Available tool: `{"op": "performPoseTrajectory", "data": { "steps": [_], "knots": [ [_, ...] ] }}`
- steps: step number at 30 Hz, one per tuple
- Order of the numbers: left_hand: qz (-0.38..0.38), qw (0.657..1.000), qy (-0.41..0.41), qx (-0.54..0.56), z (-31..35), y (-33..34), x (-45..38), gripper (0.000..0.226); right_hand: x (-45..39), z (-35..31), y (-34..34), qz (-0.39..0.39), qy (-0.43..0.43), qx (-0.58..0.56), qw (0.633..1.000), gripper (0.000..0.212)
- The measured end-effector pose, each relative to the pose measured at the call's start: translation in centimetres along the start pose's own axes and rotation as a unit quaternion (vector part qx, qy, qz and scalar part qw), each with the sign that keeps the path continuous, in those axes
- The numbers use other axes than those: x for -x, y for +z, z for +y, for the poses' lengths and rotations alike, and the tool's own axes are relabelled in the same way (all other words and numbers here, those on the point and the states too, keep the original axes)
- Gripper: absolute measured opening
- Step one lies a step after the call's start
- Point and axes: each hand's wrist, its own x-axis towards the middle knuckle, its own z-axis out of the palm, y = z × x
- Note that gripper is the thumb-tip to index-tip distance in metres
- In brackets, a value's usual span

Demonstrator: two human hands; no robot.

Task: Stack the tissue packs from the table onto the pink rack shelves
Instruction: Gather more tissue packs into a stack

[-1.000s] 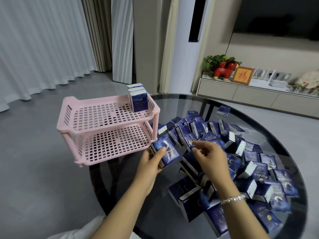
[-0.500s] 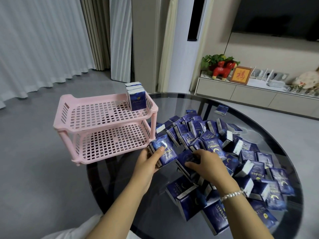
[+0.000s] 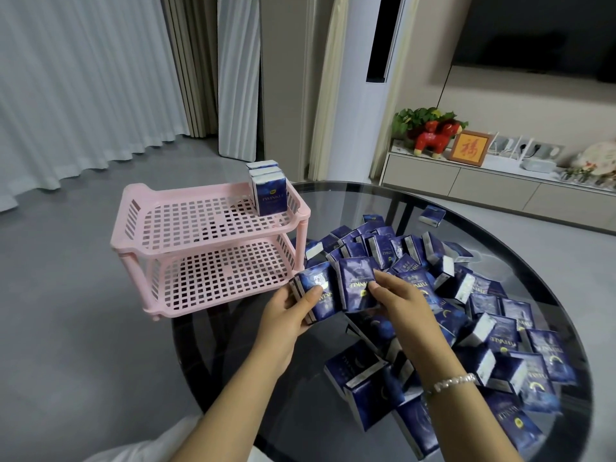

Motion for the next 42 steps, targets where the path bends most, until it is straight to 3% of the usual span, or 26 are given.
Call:
{"op": "performPoseTrajectory", "data": {
  "steps": [3, 8, 15, 20, 23, 27, 31, 36, 40, 42],
  "knots": [
    [-0.013, 1.0, -0.001, 0.004, 0.1, 0.1, 0.1, 0.05, -0.1, 0.1, 0.5, -0.01, 0.018, -0.017, 1.0, 0.027],
    [-0.025, 1.0, -0.004, 0.016, 0.5, 0.1, 0.2, 0.046, 0.1, -0.1, 1.2, -0.038, -0.007, -0.039, 0.998, 0.022],
    [-0.001, 1.0, 0.002, 0.021, 0.9, -0.6, 0.2, 0.028, -0.9, -0.5, 0.0, -0.026, -0.068, -0.019, 0.997, 0.007],
    [-0.021, 1.0, 0.0, -0.011, 1.3, -0.8, 0.5, 0.049, -2.3, -2.3, -1.4, -0.152, -0.154, 0.184, 0.959, 0.019],
    [-0.048, 0.998, -0.015, -0.039, 1.4, -0.5, 0.6, 0.06, -2.7, -3.1, -0.7, -0.186, -0.185, 0.253, 0.931, 0.036],
    [-0.073, 0.996, -0.025, -0.053, 1.5, -0.2, 0.9, 0.056, -2.7, -3.4, 0.9, -0.149, -0.218, 0.271, 0.926, 0.044],
    [-0.092, 0.994, -0.034, -0.049, 1.6, -0.4, 0.9, 0.09, -2.7, -2.6, 1.8, -0.109, -0.233, 0.288, 0.922, 0.034],
    [-0.118, 0.989, -0.039, -0.074, 1.3, -0.4, 0.8, 0.056, -2.9, -1.9, 2.0, -0.112, -0.23, 0.27, 0.928, 0.026],
    [-0.077, 0.993, -0.043, -0.074, 0.7, -0.4, 0.3, 0.046, -2.9, -1.9, 1.5, -0.107, -0.206, 0.239, 0.943, 0.019],
    [-0.05, 0.996, -0.039, -0.064, 0.5, -0.5, 0.0, 0.042, -3.2, -2.1, 0.4, -0.089, -0.176, 0.29, 0.937, 0.02]
  ]
}}
